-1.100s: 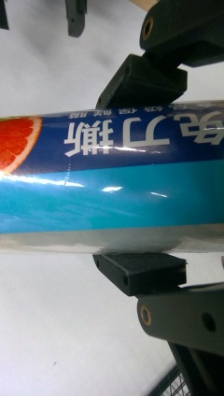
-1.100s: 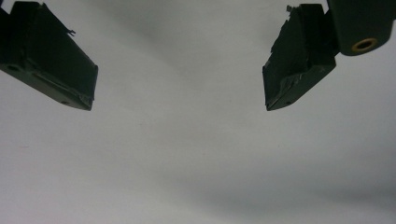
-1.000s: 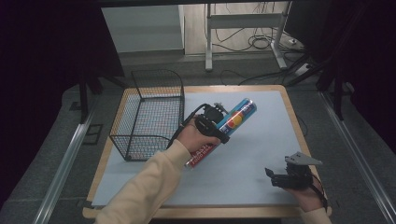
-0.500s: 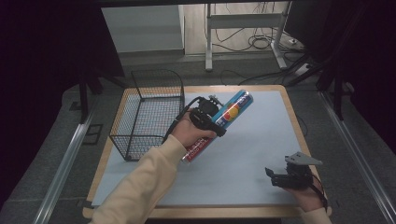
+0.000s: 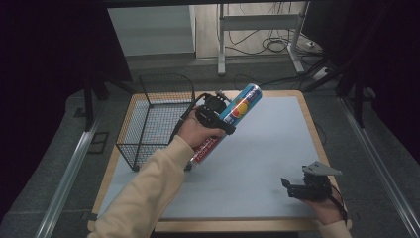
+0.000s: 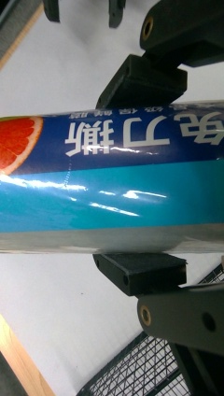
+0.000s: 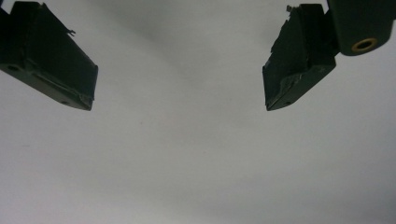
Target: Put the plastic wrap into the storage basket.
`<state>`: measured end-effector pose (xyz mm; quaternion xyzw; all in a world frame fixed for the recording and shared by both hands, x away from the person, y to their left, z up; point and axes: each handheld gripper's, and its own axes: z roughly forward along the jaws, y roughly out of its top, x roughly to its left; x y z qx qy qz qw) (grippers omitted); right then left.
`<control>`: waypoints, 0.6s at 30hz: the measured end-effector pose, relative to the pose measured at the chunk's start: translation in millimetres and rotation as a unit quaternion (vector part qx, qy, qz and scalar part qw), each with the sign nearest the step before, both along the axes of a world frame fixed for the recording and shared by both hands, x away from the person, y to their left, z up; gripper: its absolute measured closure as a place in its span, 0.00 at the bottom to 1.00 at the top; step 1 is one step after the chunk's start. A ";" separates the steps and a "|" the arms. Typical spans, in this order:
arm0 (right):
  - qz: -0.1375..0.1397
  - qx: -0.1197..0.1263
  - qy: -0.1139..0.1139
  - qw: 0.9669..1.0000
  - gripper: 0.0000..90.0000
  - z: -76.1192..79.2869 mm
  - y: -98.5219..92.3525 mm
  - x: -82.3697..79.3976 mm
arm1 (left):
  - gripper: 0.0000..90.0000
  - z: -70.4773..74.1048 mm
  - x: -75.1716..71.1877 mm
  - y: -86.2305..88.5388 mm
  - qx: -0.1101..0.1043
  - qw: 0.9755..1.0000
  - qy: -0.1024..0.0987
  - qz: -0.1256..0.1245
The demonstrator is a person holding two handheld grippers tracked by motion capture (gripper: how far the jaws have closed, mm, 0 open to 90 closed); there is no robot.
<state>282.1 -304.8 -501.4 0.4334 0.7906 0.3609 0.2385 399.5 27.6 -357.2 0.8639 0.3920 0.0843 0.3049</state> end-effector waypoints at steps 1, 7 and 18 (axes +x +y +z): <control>0.000 -0.001 0.000 1.000 0.12 -0.1 -0.2 0.0 | 0.35 2.8 0.8 0.8 0.002 1.000 -0.004 0.001; 0.001 -0.001 0.001 1.000 0.12 -0.8 0.1 0.3 | 0.35 20.3 8.4 8.0 -0.005 1.000 -0.020 0.017; 0.000 0.000 0.004 1.000 0.12 -1.2 -0.6 0.4 | 0.35 37.7 27.8 23.7 0.002 0.999 -0.039 0.031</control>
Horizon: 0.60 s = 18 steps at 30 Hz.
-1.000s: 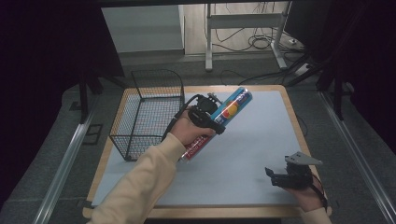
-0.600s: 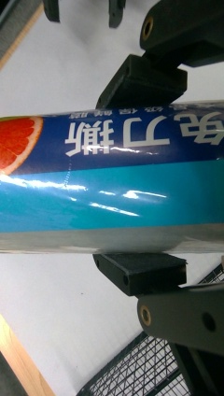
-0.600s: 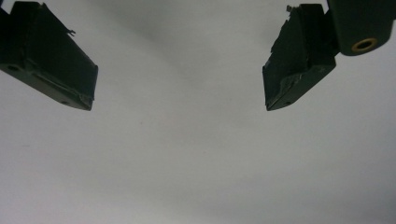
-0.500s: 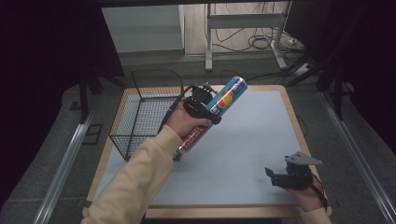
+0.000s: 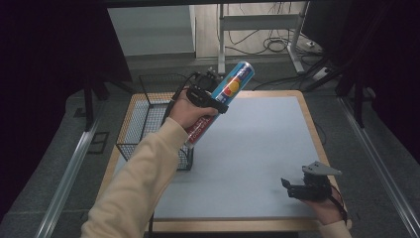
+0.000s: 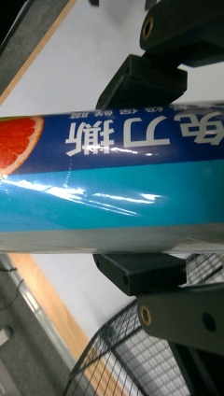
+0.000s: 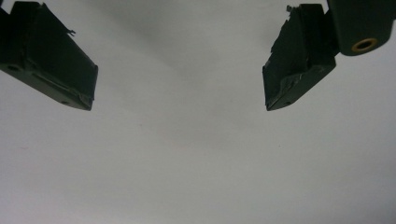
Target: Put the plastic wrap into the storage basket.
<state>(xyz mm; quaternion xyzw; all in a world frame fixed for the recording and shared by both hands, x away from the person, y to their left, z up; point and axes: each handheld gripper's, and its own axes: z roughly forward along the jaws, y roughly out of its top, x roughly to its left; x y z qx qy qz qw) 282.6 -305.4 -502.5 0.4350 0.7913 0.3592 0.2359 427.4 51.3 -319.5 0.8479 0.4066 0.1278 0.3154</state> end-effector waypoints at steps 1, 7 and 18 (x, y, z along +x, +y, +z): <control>0.000 0.000 0.000 1.000 0.12 0.0 0.0 0.0 | 0.35 0.2 1.6 1.5 -0.001 1.000 0.000 0.001; -0.001 0.001 0.002 1.000 0.12 -0.9 -0.8 0.4 | 0.35 -1.3 11.1 17.5 -0.001 1.000 -0.002 0.010; -0.002 -0.002 0.004 1.000 0.12 -2.2 -0.5 1.2 | 0.35 -8.5 20.9 40.2 0.016 0.999 0.001 0.035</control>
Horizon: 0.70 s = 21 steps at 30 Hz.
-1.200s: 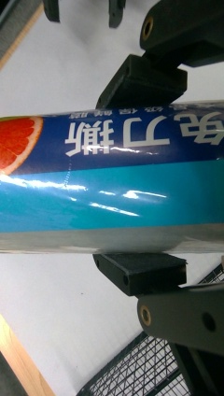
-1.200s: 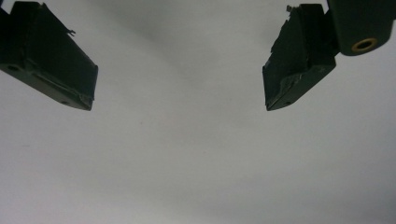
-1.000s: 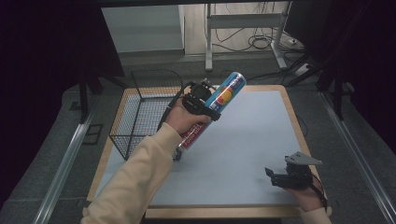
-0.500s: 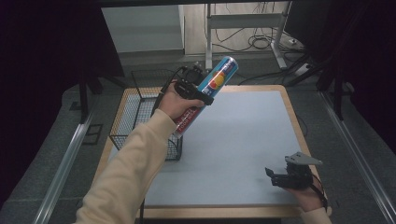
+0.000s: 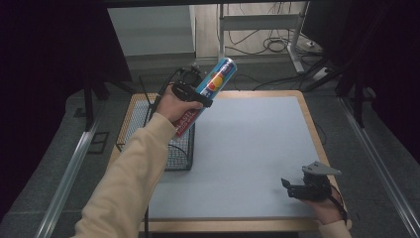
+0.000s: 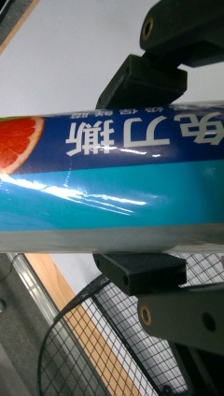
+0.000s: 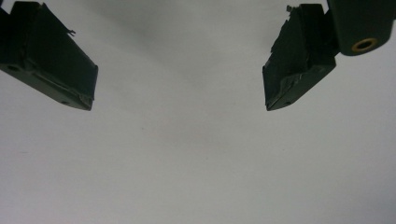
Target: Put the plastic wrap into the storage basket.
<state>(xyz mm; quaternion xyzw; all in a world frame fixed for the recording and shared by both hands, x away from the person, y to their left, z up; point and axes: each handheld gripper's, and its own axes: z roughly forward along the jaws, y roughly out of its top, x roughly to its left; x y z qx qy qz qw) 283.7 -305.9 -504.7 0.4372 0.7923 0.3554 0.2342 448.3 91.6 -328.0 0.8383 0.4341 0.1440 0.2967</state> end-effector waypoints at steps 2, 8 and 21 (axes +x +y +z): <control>0.000 0.000 -0.001 1.000 0.12 0.3 -0.2 -0.3 | 0.35 -1.9 1.1 3.0 0.004 1.000 0.000 0.003; 0.000 0.000 -0.001 1.000 0.12 0.0 -0.4 0.0 | 0.35 -8.1 6.0 11.5 0.013 1.000 0.001 0.015; -0.001 -0.002 0.000 1.000 0.12 -1.1 -1.0 0.9 | 0.35 -26.3 16.8 27.8 0.031 0.999 0.008 0.038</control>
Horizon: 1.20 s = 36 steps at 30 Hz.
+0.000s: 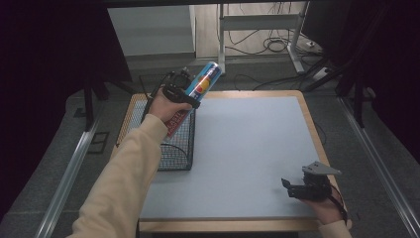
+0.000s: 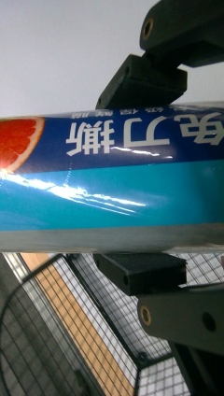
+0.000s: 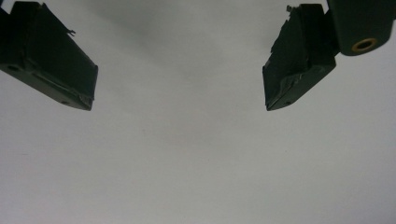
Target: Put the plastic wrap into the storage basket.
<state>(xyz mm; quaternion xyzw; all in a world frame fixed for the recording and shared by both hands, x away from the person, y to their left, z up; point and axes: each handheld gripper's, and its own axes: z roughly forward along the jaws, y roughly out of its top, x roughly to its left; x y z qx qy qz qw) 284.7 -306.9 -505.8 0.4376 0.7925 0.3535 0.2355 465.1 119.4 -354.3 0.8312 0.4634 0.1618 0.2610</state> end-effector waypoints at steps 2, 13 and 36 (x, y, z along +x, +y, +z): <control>0.000 0.000 0.000 1.000 0.12 0.0 0.0 0.0 | 0.36 -2.8 1.2 2.8 0.001 1.000 0.005 0.001; 0.003 0.000 -0.001 1.000 0.12 -0.4 0.4 0.0 | 0.35 -18.3 6.8 18.3 0.009 1.000 0.016 0.015; 0.001 -0.003 0.000 1.000 0.12 -1.1 -0.3 0.6 | 0.35 -50.5 31.0 33.0 0.040 0.998 0.035 0.030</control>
